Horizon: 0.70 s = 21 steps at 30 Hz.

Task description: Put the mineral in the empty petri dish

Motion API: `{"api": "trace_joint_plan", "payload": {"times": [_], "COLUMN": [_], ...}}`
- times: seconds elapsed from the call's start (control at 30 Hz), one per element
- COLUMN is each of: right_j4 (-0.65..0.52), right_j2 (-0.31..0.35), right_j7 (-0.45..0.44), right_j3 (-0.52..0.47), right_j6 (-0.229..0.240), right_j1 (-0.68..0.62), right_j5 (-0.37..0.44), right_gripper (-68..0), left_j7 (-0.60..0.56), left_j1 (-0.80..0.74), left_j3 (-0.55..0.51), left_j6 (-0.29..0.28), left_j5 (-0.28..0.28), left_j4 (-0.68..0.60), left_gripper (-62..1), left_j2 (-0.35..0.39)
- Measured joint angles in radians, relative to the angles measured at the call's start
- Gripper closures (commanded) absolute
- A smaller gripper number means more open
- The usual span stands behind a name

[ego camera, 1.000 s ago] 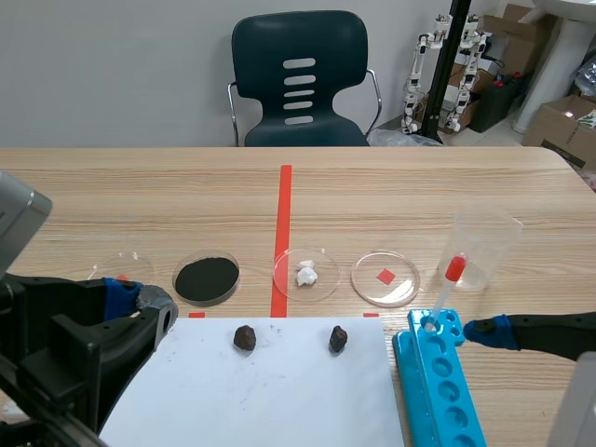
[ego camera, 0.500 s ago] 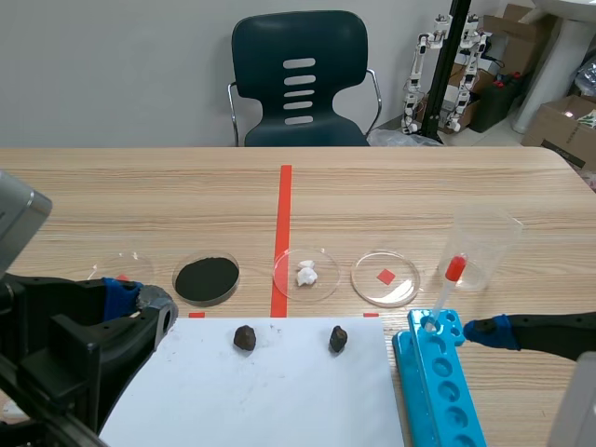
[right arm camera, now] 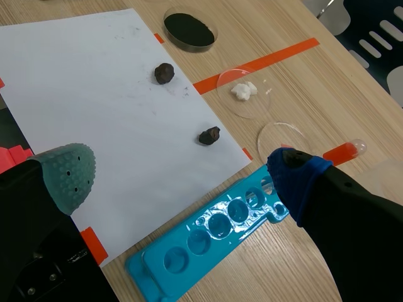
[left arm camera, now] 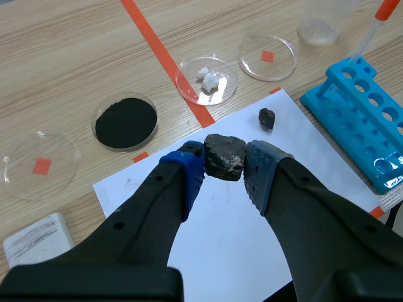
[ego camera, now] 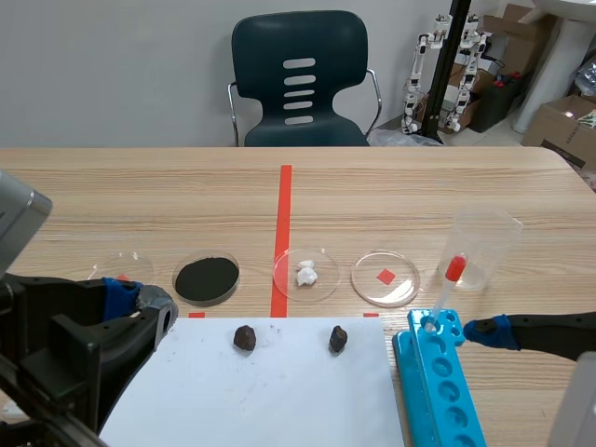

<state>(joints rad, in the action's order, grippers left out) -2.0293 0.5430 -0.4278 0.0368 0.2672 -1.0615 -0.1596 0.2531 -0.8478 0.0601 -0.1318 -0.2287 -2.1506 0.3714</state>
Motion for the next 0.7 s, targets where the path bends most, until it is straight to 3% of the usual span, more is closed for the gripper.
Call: {"api": "trace_joint_plan", "payload": {"times": [0.2, 0.43, 0.7], "right_j4": [0.000, 0.000, 0.000], "right_j2": [0.000, 0.000, 0.000], "right_j7": [0.000, 0.000, 0.000], "right_j3": [0.000, 0.000, 0.000], "right_j6": [0.000, 0.000, 0.000], "right_j1": [0.000, 0.000, 0.000], "right_j5": [0.000, 0.000, 0.000], "right_gripper": [-56.9, -56.9, -56.9], "left_j7": [0.000, 0.088, 0.196], "left_j1": [0.020, 0.181, 0.457], "left_j3": [0.000, 0.000, 0.000], "left_j6": [0.000, 0.017, 0.188], "left_j5": [0.000, -0.046, -0.163], "left_j4": [0.011, 0.166, 0.426], "left_gripper": [-11.6, -11.6, -11.6], "left_j2": [0.000, -0.013, -0.087]}}
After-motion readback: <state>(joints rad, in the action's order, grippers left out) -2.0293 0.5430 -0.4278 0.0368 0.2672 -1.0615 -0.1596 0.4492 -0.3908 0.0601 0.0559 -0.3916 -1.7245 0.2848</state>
